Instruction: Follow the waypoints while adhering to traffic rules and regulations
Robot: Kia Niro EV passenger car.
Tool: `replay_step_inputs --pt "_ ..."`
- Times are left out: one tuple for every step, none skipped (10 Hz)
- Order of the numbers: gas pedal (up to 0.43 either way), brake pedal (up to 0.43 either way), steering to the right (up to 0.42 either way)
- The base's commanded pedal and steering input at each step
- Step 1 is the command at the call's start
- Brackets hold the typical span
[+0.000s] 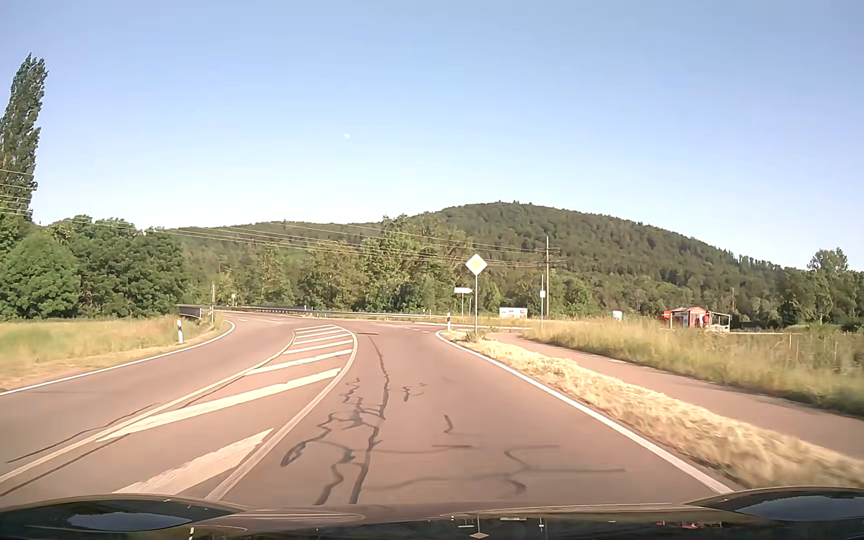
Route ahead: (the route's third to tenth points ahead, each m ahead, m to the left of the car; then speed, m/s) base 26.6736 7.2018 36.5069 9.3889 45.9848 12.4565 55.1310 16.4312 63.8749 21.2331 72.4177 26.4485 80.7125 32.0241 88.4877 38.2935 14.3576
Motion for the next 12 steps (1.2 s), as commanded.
replay_step_inputs --pt "0.189 0.000 -0.030" --pt "0.189 0.000 -0.029" --pt "0.189 0.000 -0.029" --pt "0.189 0.000 -0.028" --pt "0.189 0.000 -0.029" --pt "0.189 0.000 -0.028" --pt "0.189 0.000 -0.028" --pt "0.189 0.000 -0.029" --pt "0.177 0.000 -0.028" --pt "0.177 0.000 -0.029" --pt "0.177 0.000 -0.030" --pt "0.177 0.000 -0.033"
